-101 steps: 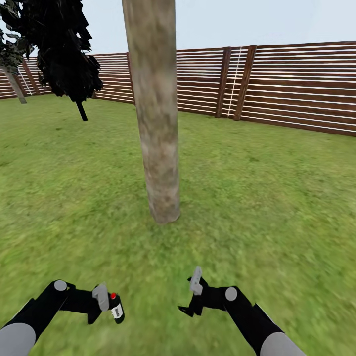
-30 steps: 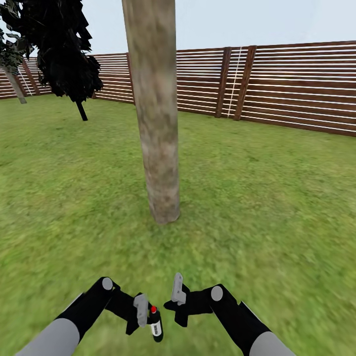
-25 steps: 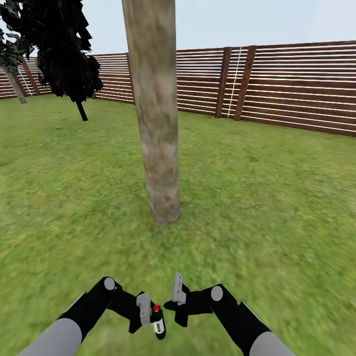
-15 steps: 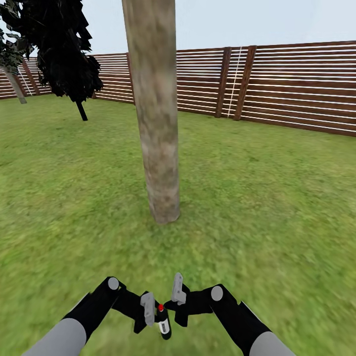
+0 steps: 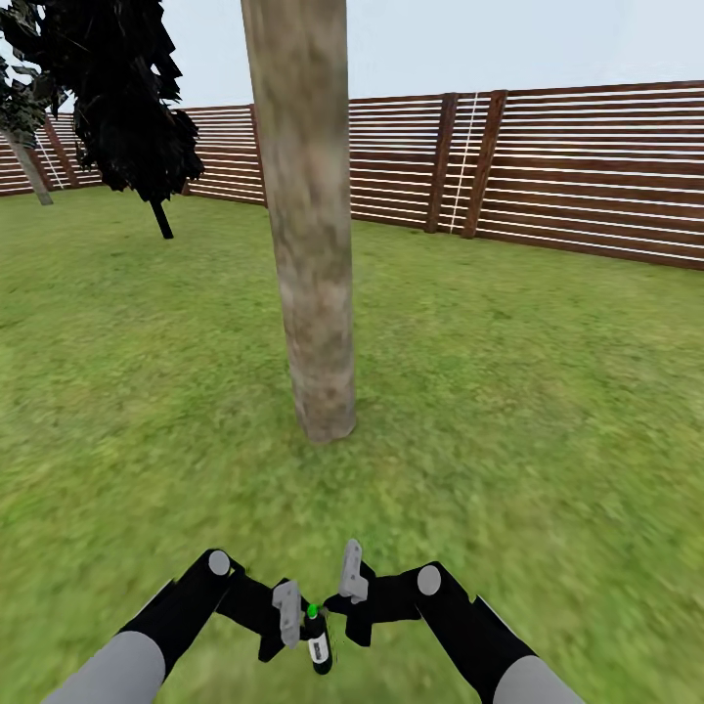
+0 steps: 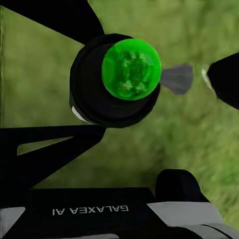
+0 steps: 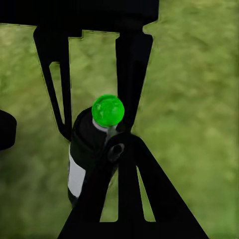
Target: In the garden, pick up the pesticide atomizer on the floor and spray pesticide onto both trees until each tree trunk is fully covered.
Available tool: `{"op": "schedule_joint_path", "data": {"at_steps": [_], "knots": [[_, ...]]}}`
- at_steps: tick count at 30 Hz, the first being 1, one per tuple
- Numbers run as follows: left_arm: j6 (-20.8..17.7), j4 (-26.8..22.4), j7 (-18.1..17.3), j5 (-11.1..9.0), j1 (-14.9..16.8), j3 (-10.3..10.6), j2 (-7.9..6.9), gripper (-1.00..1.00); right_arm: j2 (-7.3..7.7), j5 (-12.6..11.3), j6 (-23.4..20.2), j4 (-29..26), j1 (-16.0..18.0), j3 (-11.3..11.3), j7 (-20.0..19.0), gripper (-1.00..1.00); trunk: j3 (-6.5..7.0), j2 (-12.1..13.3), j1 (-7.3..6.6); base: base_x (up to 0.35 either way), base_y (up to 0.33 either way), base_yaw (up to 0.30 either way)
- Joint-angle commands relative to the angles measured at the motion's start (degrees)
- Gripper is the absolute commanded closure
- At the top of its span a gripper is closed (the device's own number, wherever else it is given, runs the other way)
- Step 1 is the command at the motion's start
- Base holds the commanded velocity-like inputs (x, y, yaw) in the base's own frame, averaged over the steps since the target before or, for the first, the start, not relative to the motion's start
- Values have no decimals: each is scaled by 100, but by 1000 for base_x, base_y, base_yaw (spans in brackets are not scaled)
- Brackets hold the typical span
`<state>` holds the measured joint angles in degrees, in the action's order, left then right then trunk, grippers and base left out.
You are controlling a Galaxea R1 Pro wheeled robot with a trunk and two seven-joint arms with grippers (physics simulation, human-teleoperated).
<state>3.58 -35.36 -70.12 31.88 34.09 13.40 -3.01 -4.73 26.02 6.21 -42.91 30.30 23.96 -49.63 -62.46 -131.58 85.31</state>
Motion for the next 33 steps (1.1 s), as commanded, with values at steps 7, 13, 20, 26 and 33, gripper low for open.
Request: {"op": "schedule_joint_path", "data": {"at_steps": [7,13,20,26,33], "knots": [[52,14,18,29,-47,0,-830,100,5,61,56,4,2,-12,-3,100,-4,-2,-1,0,0,0],[435,72,50,-7,-58,-19,-1721,100,27,64,64,45,2,-27,2,-100,-4,-2,-1,0,0,0],[410,212,740,-10,-60,-1826,-1837,100,450,19,96,745,2,-556,619,-100,-4,-2,-1,0,0,0],[-327,1134,3304,-80,-67,-2572,-1452,100,612,-114,1060,2597,2,-2493,3734,-100,-4,-2,-1,0,0,0],[-426,1784,5704,-1226,-68,-2611,-692,100,607,-1122,1232,3140,2,-2793,6421,-100,-4,-2,-1,0,0,0]]}}
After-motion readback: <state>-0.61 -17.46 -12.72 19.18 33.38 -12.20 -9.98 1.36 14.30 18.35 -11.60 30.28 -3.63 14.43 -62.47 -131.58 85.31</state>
